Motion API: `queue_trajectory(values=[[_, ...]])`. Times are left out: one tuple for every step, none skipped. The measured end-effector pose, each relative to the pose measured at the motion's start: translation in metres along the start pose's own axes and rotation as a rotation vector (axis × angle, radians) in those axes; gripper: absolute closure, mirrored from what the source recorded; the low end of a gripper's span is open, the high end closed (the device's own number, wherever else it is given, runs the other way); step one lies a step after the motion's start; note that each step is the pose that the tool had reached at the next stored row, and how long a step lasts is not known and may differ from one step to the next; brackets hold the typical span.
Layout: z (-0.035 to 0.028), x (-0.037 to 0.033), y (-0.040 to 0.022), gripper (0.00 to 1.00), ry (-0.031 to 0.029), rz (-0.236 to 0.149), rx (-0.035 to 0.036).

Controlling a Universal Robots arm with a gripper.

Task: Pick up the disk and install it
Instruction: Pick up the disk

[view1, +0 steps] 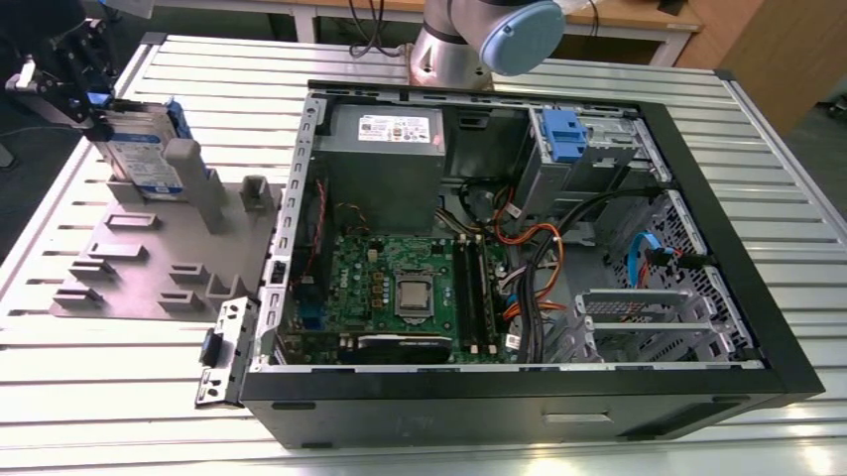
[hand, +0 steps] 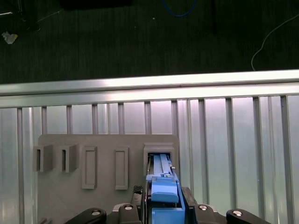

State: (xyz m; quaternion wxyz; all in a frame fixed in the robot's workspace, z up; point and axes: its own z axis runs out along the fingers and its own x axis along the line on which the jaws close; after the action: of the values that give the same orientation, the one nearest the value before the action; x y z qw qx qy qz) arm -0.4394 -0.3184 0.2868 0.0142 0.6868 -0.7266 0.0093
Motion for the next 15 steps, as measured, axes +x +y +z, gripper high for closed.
queue_trajectory(values=[[0.0001, 0.0003, 0.0000, 0.56, 0.0000, 0.000, 0.0000], [0.0001, 0.0006, 0.0000, 0.56, -0.0001, 0.000, 0.0000], [0.0001, 0.0007, 0.0000, 0.56, 0.0000, 0.000, 0.0000], [0.0001, 0.0007, -0.0001, 0.56, 0.0000, 0.000, 0.0000], [0.0001, 0.0007, 0.0000, 0.56, 0.0000, 0.000, 0.0000], [0.0001, 0.0008, 0.0000, 0.56, 0.0000, 0.000, 0.0000], [0.0001, 0.0008, 0.0000, 0.56, 0.0000, 0.000, 0.0000], [0.0001, 0.0008, 0.0000, 0.56, -0.0001, 0.000, 0.0000], [0.0001, 0.0009, 0.0000, 0.56, 0.0000, 0.000, 0.0000], [0.0001, 0.0009, 0.0000, 0.57, 0.0000, 0.000, -0.0001], [0.0001, 0.0009, -0.0001, 0.57, -0.0003, 0.000, 0.0000], [0.0001, 0.0010, -0.0001, 0.57, -0.0001, 0.000, 0.0000], [0.0001, 0.0010, -0.0001, 0.64, -0.0001, 0.000, 0.0000], [0.0001, 0.0010, 0.0000, 0.64, -0.0001, 0.000, 0.0000], [0.0001, 0.0010, -0.0001, 0.64, 0.0000, 0.000, 0.0000]])
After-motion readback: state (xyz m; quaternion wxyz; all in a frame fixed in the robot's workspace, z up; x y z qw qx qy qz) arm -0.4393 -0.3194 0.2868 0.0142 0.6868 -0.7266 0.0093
